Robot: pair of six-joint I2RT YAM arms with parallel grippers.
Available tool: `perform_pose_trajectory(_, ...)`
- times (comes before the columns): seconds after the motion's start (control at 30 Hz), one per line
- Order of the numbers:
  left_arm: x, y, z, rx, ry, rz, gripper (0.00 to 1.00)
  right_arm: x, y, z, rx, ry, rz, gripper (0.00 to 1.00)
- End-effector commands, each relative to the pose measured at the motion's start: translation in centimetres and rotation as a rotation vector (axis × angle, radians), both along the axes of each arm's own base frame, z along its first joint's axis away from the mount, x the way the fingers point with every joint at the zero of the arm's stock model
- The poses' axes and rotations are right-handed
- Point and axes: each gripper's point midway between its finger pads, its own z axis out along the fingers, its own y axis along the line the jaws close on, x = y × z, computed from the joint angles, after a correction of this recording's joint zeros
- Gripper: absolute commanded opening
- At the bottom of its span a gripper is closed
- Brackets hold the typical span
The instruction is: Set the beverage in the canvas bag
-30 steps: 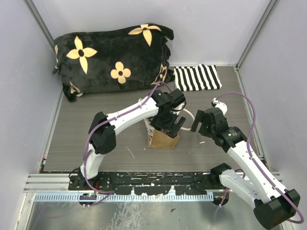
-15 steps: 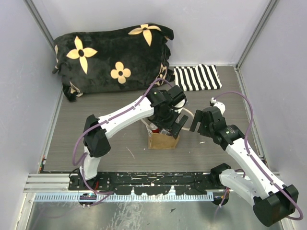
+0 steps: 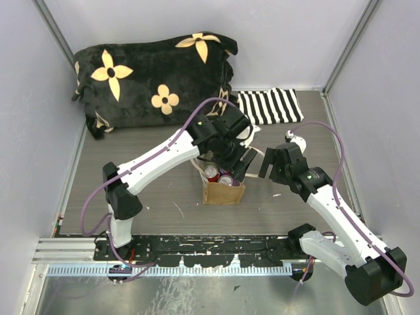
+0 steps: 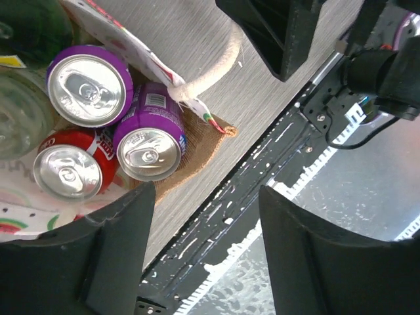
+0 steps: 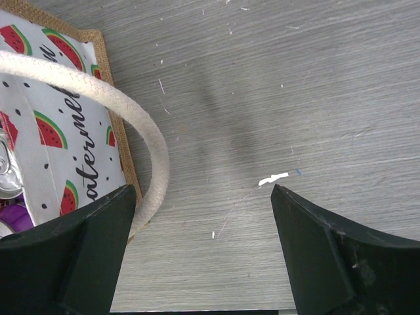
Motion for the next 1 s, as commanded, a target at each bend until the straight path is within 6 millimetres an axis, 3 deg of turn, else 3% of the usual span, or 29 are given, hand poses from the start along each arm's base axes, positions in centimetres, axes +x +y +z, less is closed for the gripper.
perform_pose_trajectory(0.0,0.4,1.0,3.1,-0.098,-0.038,-0.019,0.61,2.1,0.6,3.0,0.005,-0.084,0.019,0.90)
perform_pose_trajectory(0.17,-0.2,1.5,0.8,-0.099,0.001,-0.034,0.13,2.9,0.9,3.5,-0.005,-0.085,0.036,0.90)
perform_pose_trajectory(0.23,-0.2,1.5,-0.3,-0.087,0.011,-0.038,0.01,3.0,1.0,3.7,-0.004,-0.088,0.037,0.90)
perform_pose_trajectory(0.73,-0.1,0.2,-8.0,0.014,0.124,-0.034,0.00,2.2,0.6,3.1,0.005,-0.086,0.017,0.90)
perform_pose_trajectory(0.97,-0.2,-0.3,-10.4,0.041,0.142,-0.033,0.00,2.2,0.6,3.4,0.008,-0.094,0.019,0.90)
